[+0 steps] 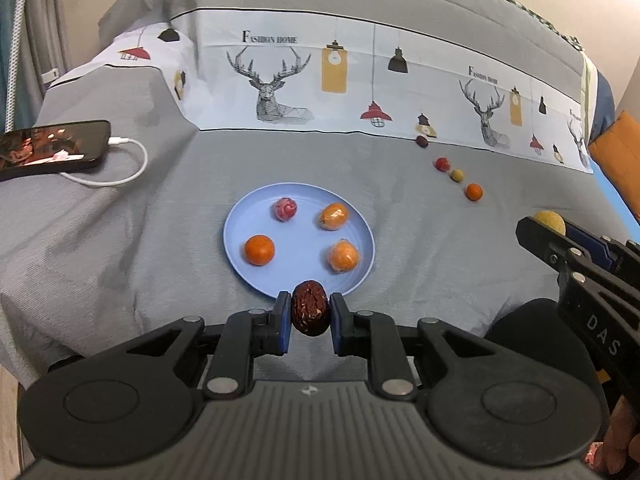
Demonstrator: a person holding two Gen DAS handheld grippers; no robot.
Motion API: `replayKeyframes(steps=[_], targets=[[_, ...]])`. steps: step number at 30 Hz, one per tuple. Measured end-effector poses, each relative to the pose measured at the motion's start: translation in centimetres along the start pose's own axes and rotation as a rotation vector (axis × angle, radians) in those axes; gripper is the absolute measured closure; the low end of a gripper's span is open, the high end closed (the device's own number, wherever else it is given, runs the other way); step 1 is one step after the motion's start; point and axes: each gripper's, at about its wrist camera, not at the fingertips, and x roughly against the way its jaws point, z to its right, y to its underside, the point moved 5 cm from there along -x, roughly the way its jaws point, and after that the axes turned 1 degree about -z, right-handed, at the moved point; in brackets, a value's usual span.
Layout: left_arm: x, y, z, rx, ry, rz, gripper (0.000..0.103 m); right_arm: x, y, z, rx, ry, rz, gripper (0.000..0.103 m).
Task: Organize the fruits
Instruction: 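Carry the red date in the left gripper while the right gripper carries the yellow fruit to the plate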
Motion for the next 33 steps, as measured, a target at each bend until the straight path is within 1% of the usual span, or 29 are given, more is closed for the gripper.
replayKeyframes(steps=[4, 13, 20, 23, 25, 29, 33], targets=[[0.1, 0.0, -0.5, 0.015, -0.001, 0.004, 0.081, 0.0, 0.1, -0.2, 0.005, -0.006, -0.004, 0.075], [0.4, 0.3, -0.5, 0.016, -0.005, 0.01, 0.081, -0.2, 0.8, -0.2, -0.002, -0.021, -0.029, 0.075], [0.4, 0.4, -1.2, 0.034, -0.018, 0.01, 0.081, -0.5, 1.2, -0.9, 0.015, -0.047, -0.04, 0.075], [0.2, 0.3, -1.4, 0.05, -0.017, -0.009, 0.081, -0.7, 1.3, -0.9, 0.013, -0.055, -0.054, 0.075], [0.2, 0.2, -1.6, 0.05, -0.02, -0.003, 0.081, -0.9, 1.4, -1.0, 0.015, -0.06, -0.058, 0.075], [-0.2, -0.1, -2.0, 0.066, -0.027, -0.014, 0.081, -1.4, 1.6, -0.9, 0.002, -0.06, -0.081, 0.075], [-0.5, -0.3, -2.4, 0.066, -0.045, -0.005, 0.081, -1.9, 2.0, -0.6, -0.022, -0.061, -0.084, 0.075]])
